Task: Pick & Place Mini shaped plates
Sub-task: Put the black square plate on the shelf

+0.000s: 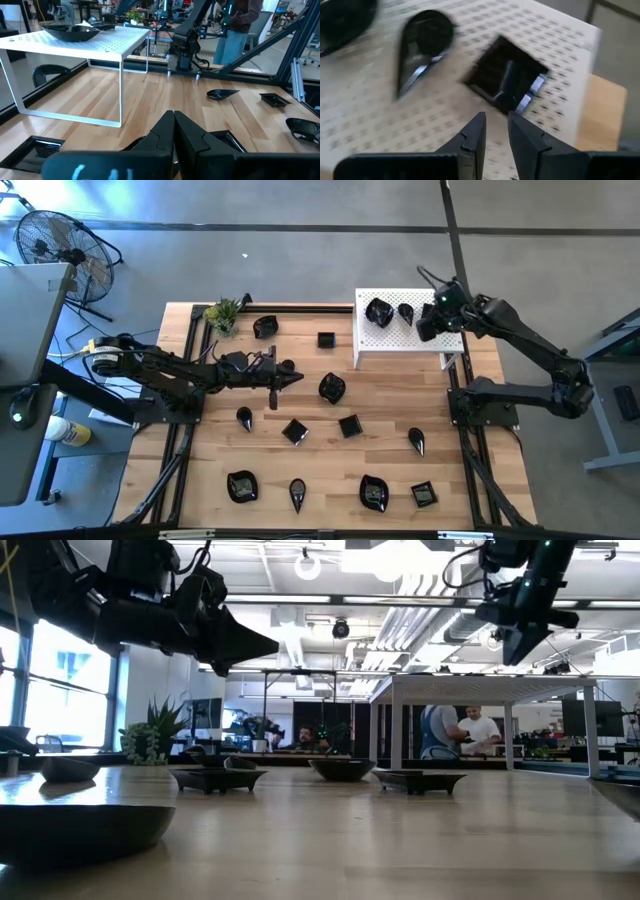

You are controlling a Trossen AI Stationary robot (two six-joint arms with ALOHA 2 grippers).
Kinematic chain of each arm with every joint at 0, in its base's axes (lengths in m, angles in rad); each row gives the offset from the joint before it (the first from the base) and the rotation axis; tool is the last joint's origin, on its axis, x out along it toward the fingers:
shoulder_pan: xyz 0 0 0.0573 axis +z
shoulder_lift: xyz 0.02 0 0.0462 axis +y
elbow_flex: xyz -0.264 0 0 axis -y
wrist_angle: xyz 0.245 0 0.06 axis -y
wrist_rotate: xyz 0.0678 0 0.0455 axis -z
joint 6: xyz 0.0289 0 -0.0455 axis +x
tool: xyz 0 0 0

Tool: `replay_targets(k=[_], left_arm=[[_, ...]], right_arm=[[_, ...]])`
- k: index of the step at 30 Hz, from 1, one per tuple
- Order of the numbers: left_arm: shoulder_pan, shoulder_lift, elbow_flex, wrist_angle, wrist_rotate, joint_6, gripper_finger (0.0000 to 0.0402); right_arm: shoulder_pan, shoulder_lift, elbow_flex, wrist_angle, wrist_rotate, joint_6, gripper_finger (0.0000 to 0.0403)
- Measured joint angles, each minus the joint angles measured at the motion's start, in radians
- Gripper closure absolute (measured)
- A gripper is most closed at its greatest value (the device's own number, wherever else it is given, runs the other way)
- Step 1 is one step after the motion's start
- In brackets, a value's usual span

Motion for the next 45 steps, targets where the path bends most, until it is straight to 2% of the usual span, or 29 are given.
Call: replay_targets(k=[4, 9, 15, 19, 31, 45], left_arm=[[0.000, 0.000, 0.000, 0.000, 0.000, 0.000, 0.0401], [0.000, 0.000, 0.000, 0.000, -0.001, 0.000, 0.0401], [0.000, 0.000, 0.000, 0.000, -0.001, 0.000, 0.0401], [0.000, 0.000, 0.000, 0.000, -0.001, 0.000, 0.0401], [0.000, 0.000, 0.000, 0.000, -0.001, 0.000, 0.0401], [0.000, 0.000, 0.000, 0.000, -0.001, 0.000, 0.0401]], right_arm=[[0.047, 0.022, 0.000, 0.007, 0.013, -0.095, 0.0313], [0.045, 0.083, 0.000, 0.010, 0.040, -0.213, 0.0287], [0.045, 0.139, 0.000, 0.007, 0.097, -0.308, 0.0283], [0.045, 0.151, 0.000, 0.003, 0.095, -0.369, 0.0300], [0.000, 0.151, 0.000, -0.022, 0.072, -0.514, 0.0398], [-0.001, 0.150, 0.000, -0.091, 0.104, -0.742, 0.0401]])
